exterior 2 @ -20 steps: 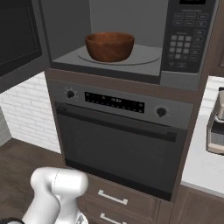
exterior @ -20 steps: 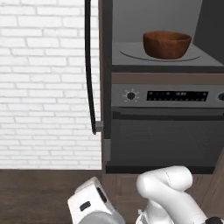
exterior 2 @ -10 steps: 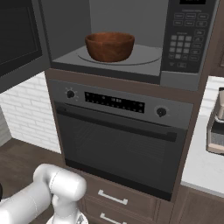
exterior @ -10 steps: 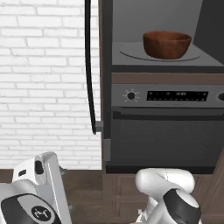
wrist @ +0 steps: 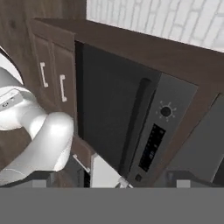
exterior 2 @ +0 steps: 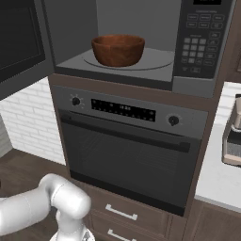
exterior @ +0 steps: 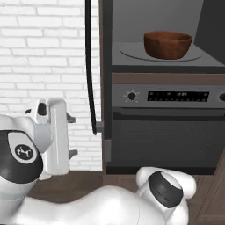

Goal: Pick the squash from the sink and place it in the bowl. Then pick the bowl and place it in the microwave. Then close the microwave door and press the start button.

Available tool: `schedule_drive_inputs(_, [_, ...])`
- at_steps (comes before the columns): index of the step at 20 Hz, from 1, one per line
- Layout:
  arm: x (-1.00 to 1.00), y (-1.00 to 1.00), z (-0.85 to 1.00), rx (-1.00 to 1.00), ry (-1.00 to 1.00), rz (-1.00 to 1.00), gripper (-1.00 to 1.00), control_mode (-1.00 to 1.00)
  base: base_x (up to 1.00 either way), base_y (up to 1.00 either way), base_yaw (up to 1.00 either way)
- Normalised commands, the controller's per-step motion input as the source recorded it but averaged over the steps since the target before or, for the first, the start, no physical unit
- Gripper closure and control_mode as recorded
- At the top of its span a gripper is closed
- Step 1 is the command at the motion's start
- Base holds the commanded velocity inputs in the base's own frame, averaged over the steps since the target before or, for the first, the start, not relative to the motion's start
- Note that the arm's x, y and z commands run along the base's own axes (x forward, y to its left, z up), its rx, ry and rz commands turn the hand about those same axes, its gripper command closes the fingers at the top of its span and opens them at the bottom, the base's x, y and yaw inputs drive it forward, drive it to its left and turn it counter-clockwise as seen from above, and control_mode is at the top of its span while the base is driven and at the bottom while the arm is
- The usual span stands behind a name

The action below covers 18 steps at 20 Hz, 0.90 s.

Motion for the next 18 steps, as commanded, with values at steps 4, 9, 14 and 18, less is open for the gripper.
schedule_drive_inputs(4, [0.18,-1.0,0.58,0.01,-0.35,0.03,-1.0,-1.0,0.0,0.0,0.0])
schedule_drive_inputs(9, [0.05,-1.0,0.6,0.0,-0.38,0.07,-1.0,-1.0,0.0,0.0,0.0])
schedule_drive_inputs(14, [0.04,-1.0,0.53,0.0,-0.38,0.12,-1.0,-1.0,0.0,0.0,0.0])
schedule_drive_inputs(18, [0.13,-1.0,0.38,0.0,-0.34,0.14,-1.0,-1.0,0.0,0.0,0.0])
